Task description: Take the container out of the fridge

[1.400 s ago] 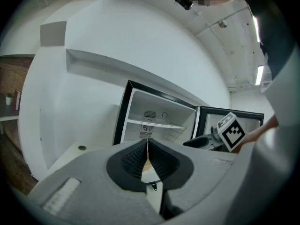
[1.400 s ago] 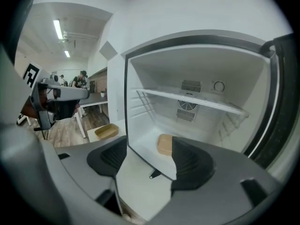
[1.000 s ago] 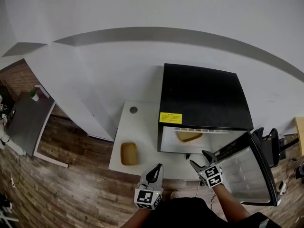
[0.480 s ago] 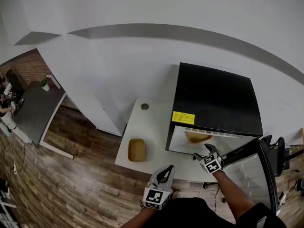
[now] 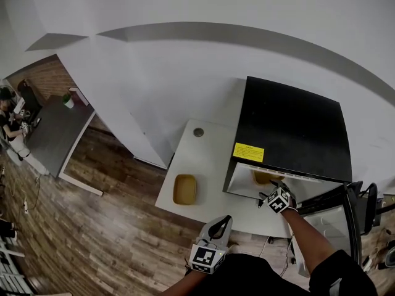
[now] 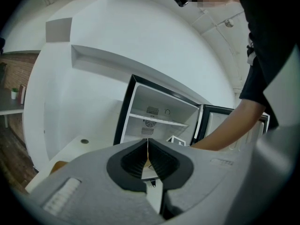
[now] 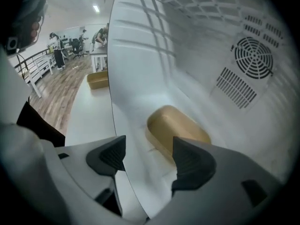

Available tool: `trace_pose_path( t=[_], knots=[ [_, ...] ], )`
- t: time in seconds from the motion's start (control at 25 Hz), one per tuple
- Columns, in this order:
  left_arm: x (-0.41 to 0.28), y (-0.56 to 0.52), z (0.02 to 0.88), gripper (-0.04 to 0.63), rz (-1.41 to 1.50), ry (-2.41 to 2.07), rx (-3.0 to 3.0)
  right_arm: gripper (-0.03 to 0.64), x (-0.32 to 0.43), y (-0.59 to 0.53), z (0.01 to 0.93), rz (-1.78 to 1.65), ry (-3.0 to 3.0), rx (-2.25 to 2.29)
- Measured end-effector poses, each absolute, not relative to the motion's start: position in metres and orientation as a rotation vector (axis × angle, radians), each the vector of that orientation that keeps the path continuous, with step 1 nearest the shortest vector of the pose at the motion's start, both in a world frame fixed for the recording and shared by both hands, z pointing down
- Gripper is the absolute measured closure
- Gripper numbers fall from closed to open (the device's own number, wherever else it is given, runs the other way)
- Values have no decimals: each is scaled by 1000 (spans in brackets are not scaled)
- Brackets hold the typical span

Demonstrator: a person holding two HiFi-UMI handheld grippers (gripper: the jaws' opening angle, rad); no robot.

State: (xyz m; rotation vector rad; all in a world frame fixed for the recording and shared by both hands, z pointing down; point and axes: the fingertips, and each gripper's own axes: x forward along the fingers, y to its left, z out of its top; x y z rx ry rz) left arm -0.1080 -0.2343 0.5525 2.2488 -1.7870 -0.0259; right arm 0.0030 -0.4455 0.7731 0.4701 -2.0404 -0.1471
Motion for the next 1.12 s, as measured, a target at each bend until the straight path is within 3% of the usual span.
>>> trace_pose_path(
  t=[0.64,0.84,0.96,1.04,1.12],
  knots=[
    [-123,-223,554,578,5,-1891,2168,325,-6,-455,805,-263,-1953,299],
    [-126,-214,557,578,0,-1901,2150,383,-6,-461,809,-322,-1922,295],
    [-129,-211,555,578,1,-1916,2140,447,-3,-464,809,-361,-1887,291],
    [-131,-210,554,578,-3,-1928,2133,539,-1,-465,808,-373,-1879,295],
    [-135,-207,553,578,-5,-1942,2121,555,-1,-465,809,-369,-1879,295]
  ],
)
